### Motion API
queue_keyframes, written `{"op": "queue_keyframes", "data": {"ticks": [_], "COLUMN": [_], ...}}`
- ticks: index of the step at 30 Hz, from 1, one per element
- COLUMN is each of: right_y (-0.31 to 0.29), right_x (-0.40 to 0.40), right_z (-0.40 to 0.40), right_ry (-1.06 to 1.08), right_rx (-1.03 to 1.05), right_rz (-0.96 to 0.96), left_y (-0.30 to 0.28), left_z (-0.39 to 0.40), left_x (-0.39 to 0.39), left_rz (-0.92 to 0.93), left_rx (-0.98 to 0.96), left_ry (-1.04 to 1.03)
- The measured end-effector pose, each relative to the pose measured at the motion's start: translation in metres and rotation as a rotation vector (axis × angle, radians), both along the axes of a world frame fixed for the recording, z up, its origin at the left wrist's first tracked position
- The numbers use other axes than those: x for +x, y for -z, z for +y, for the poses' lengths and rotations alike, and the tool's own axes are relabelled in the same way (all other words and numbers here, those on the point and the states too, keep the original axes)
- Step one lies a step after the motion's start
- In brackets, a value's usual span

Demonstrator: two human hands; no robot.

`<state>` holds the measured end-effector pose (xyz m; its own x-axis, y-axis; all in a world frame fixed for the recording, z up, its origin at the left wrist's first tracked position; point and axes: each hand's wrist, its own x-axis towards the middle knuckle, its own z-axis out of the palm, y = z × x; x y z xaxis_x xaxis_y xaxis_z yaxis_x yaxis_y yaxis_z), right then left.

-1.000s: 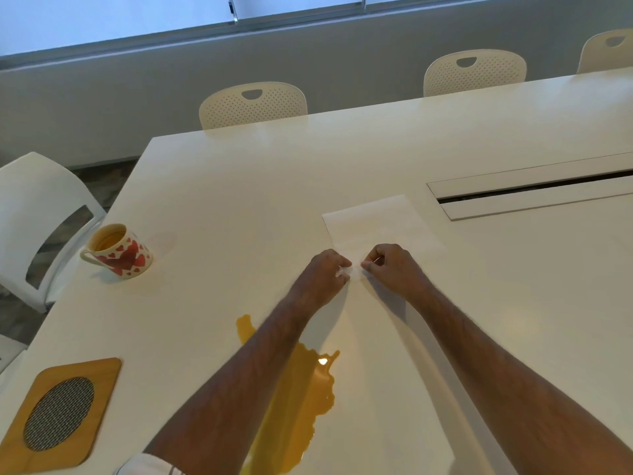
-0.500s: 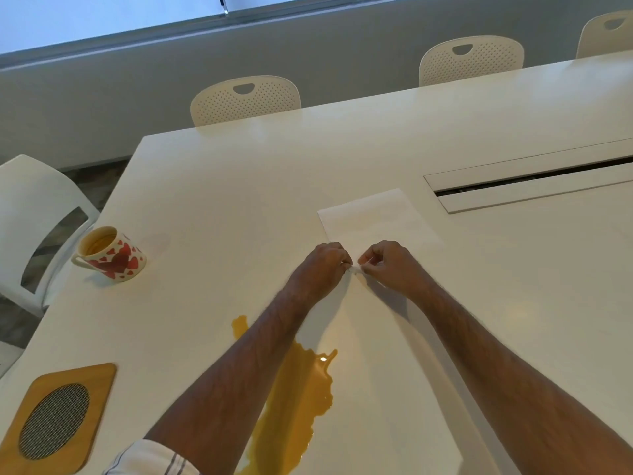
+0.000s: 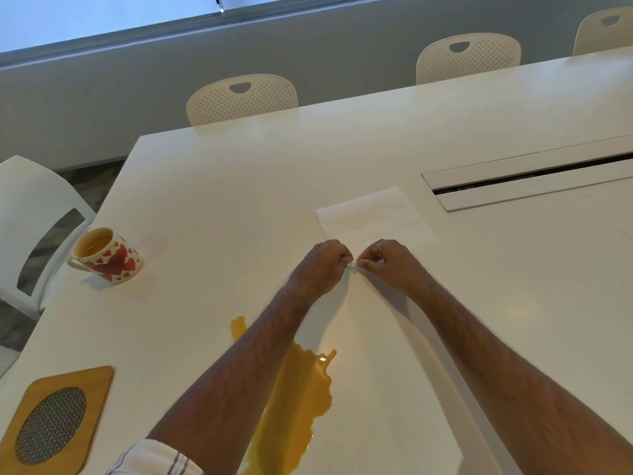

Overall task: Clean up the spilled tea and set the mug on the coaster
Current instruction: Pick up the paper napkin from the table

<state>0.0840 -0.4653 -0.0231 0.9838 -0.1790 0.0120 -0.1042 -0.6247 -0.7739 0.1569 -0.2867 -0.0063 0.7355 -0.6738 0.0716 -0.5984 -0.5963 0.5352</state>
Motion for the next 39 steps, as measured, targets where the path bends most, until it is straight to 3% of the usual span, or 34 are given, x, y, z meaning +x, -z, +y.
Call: {"op": "queue_keyframes", "data": {"ticks": [14, 20, 27, 39], "right_y": [0.003, 0.004, -0.010, -0.087], "right_x": [0.002, 0.002, -0.002, -0.028], "right_z": [0.001, 0.002, 0.004, -0.012], "right_ry": [0.028, 0.095, 0.186, 0.419], "right_rx": [-0.014, 0.014, 0.116, 0.222], "right_rz": [0.026, 0.055, 0.034, -0.308], "left_y": [0.005, 0.007, 0.024, 0.017], "left_z": [0.012, 0.010, 0.009, 0.006], "left_x": [0.000, -0.008, -0.024, -0.024], "left_rz": [-0.023, -0.182, -0.163, -0.094], "left_rx": [-0.045, -0.171, 0.009, 0.072], "left_ry": [0.021, -0.156, -0.188, -0.174]}}
